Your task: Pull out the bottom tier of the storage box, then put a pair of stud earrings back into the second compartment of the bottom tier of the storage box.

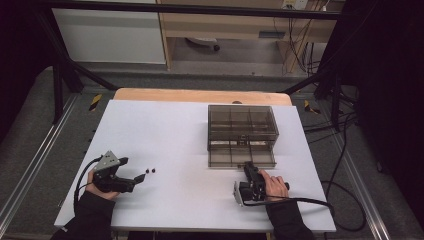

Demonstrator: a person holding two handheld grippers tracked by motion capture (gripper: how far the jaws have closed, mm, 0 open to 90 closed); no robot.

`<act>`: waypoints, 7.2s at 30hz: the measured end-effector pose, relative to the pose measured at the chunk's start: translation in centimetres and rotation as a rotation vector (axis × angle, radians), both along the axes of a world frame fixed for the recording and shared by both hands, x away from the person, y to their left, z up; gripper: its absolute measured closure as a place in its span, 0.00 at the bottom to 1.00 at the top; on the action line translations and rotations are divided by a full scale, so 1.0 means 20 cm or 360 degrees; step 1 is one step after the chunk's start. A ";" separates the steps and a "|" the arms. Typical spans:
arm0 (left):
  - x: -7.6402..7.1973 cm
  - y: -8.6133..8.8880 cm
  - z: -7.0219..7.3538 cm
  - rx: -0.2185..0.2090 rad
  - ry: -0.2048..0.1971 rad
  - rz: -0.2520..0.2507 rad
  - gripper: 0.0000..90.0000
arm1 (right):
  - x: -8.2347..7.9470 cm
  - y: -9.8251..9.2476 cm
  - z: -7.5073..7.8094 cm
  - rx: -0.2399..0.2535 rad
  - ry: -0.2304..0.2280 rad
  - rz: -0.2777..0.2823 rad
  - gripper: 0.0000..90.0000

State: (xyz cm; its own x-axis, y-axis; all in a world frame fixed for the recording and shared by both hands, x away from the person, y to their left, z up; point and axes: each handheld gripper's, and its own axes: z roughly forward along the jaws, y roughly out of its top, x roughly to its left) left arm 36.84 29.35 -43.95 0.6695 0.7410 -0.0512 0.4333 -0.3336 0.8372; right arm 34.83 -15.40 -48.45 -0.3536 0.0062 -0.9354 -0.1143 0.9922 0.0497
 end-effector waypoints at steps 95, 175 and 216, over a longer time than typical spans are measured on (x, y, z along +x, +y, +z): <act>0.00 0.00 0.00 0.0009 0.0008 0.0023 0.05 | 0.09 -0.29 0.27 0.1752 0.1046 -0.0382 0.03; 0.10 -0.17 0.03 0.0187 0.0194 0.0275 0.40 | 0.07 -0.48 0.22 0.1964 0.1259 -0.0331 0.01; 0.08 -0.26 -0.02 0.0273 0.0288 0.0292 0.84 | 0.08 -0.47 0.21 0.1943 0.1273 -0.0348 0.01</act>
